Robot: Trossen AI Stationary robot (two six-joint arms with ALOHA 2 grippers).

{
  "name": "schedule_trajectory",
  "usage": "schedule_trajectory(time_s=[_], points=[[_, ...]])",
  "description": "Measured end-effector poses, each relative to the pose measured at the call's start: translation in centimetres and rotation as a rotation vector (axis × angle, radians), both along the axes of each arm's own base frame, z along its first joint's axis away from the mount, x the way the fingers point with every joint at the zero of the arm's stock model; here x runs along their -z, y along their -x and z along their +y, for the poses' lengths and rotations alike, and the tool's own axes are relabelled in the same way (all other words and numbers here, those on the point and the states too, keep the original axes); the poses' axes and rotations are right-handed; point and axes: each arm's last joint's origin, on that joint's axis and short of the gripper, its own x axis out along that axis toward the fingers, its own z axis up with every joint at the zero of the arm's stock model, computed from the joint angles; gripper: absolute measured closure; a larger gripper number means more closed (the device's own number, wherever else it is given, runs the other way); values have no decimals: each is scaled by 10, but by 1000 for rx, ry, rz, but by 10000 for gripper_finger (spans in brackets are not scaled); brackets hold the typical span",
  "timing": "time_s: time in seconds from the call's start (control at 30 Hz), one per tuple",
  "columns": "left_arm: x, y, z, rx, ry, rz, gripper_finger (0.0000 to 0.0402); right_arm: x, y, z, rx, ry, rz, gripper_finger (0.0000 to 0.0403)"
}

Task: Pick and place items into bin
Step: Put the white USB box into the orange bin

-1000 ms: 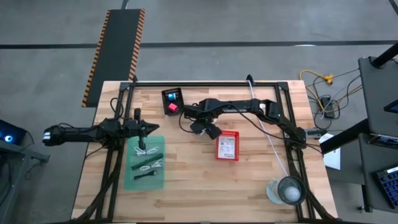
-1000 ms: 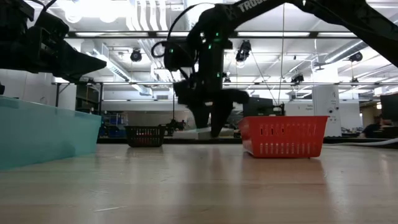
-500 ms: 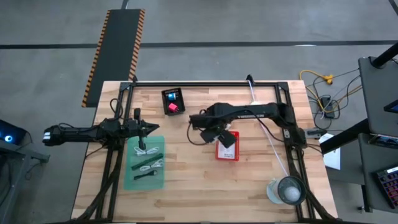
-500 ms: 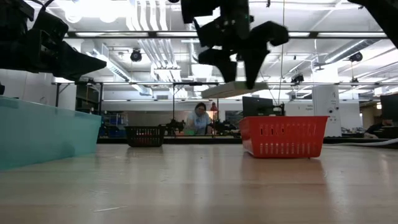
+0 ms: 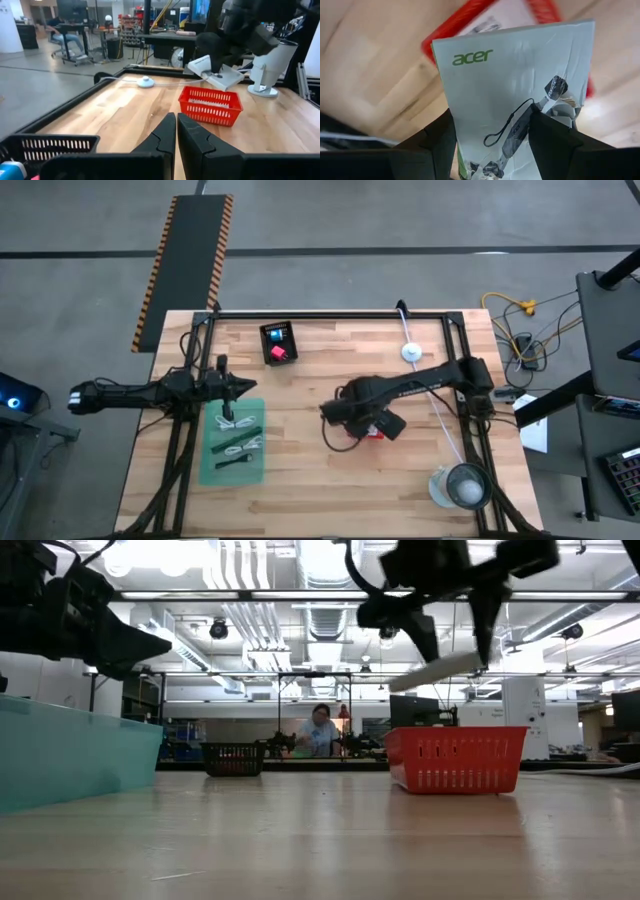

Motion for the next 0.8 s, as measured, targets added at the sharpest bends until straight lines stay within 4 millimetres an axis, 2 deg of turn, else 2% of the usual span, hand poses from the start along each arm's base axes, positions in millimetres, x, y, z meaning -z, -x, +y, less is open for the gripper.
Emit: schedule_trajectory(time_s=[0.17, 0.27, 0.5, 0.8], points=[[2, -1, 0, 0, 1, 19, 400, 19, 13, 18, -215, 74, 95, 204], [2, -1, 0, 0, 1, 21, 400, 30, 18, 19, -334, 163, 144, 203], [2, -2, 0, 0, 1, 25, 400, 40, 17, 14, -368, 191, 128, 206], [3, -2, 0, 0, 0, 28, 400, 43, 11, 15, -432, 154, 82, 206]])
